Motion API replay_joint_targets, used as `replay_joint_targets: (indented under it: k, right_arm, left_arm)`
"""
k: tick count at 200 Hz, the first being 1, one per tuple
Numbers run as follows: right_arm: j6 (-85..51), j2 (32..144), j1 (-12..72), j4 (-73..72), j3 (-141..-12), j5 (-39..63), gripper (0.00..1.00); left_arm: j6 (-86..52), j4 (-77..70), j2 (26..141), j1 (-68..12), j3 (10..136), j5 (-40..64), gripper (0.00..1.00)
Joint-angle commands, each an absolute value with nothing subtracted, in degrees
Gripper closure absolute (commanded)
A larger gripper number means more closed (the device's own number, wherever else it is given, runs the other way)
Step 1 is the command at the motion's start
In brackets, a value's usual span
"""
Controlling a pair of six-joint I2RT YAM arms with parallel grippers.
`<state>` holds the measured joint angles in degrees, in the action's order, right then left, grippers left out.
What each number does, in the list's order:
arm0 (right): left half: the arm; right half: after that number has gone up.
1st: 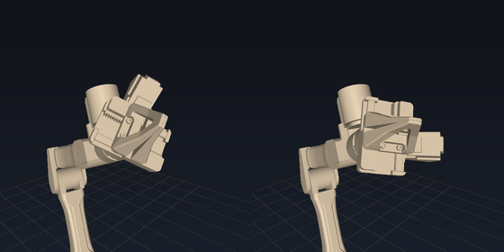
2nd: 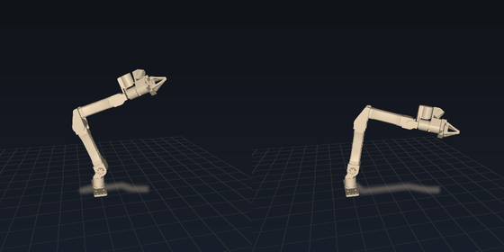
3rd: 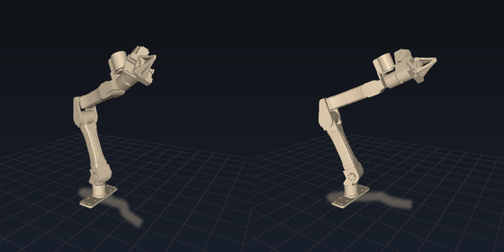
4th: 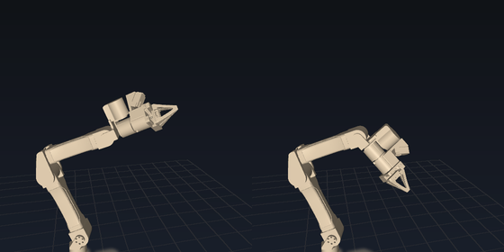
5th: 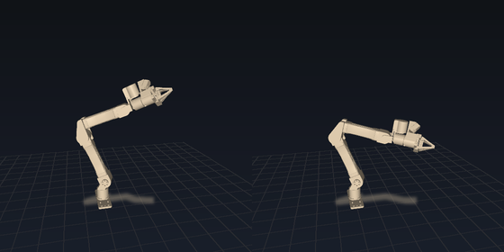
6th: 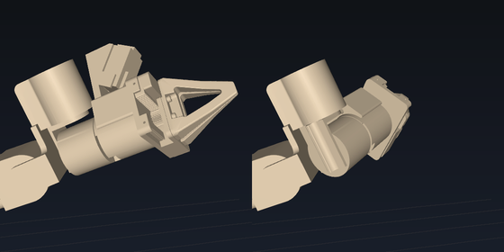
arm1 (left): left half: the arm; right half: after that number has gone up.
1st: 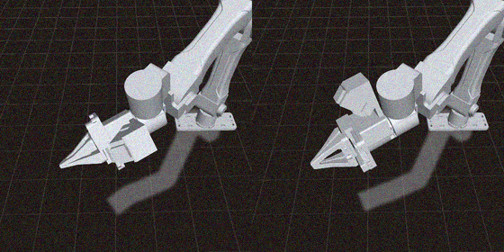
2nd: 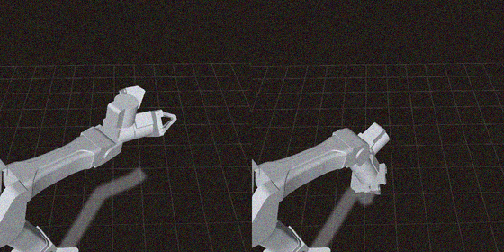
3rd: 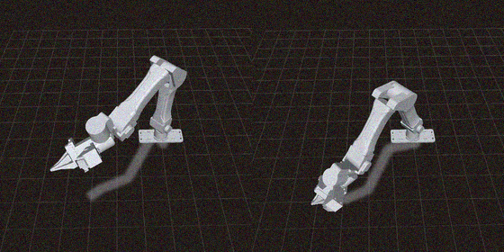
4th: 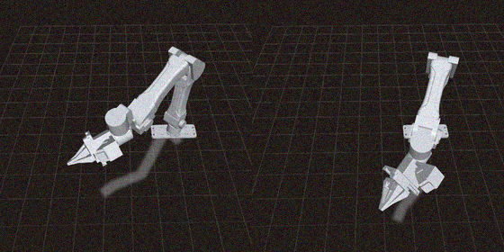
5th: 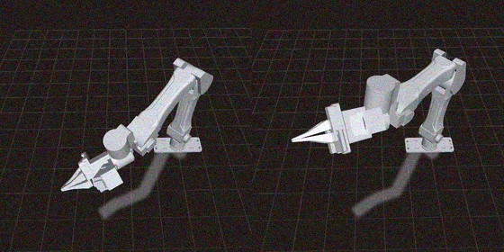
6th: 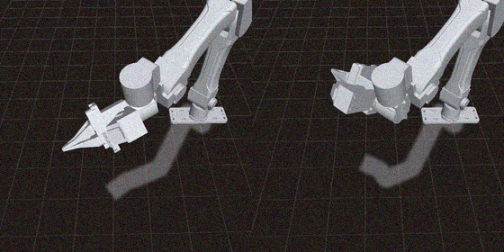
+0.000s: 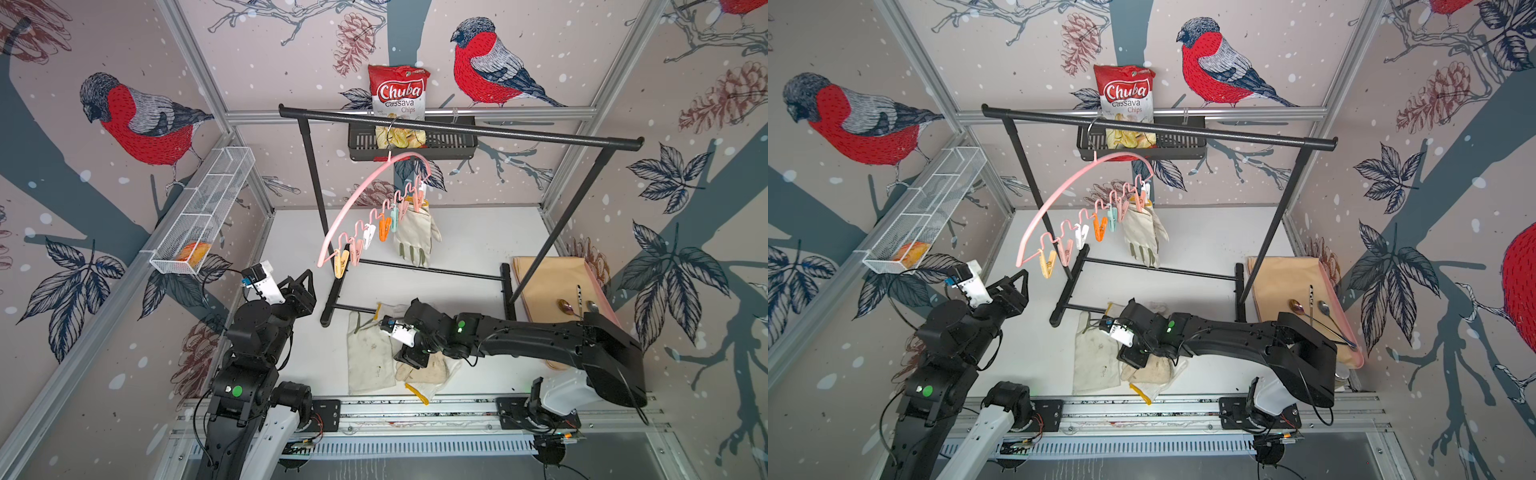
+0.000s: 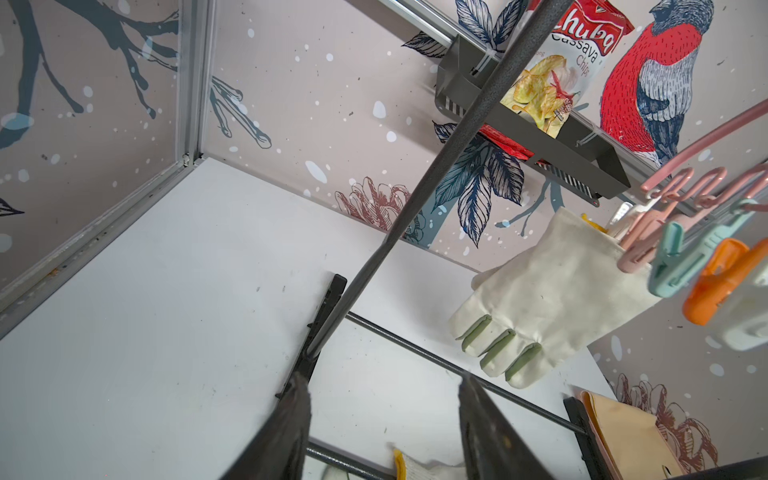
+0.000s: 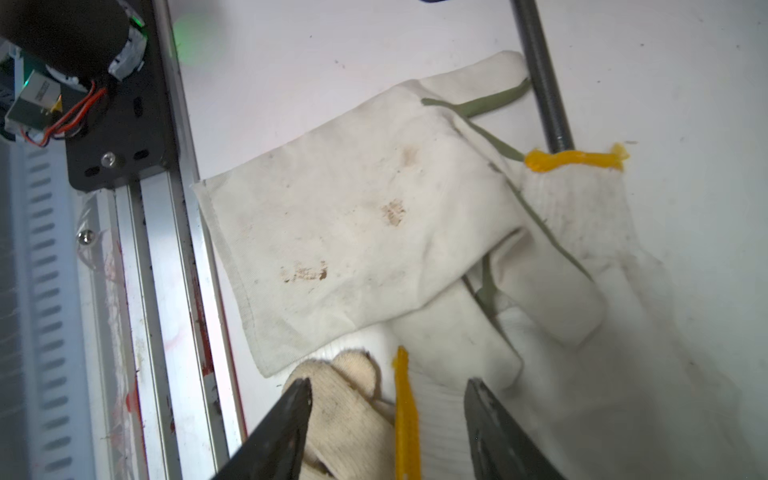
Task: Clip the gloves onto a hanger to dry
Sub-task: Pick up the glove from the center of the board.
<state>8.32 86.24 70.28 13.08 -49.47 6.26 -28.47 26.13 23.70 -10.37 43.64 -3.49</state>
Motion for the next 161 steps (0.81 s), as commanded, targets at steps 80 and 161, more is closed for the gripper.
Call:
replay_joint_targets:
  k: [80, 161]
  right_arm:
    - [54.83, 82.19, 73.80, -8.64, -39.10, -10.61, 0.30]
    - [68.18, 93.74, 74.78, -26.58, -37.65, -13.27, 0.31]
  left_arm:
    - [-29.46, 27.89, 18.94, -10.37, 41.53, -2.93, 0.43]
    - [-30.37, 27.24, 19.07, -10.37, 40.75, -1.51, 0.43]
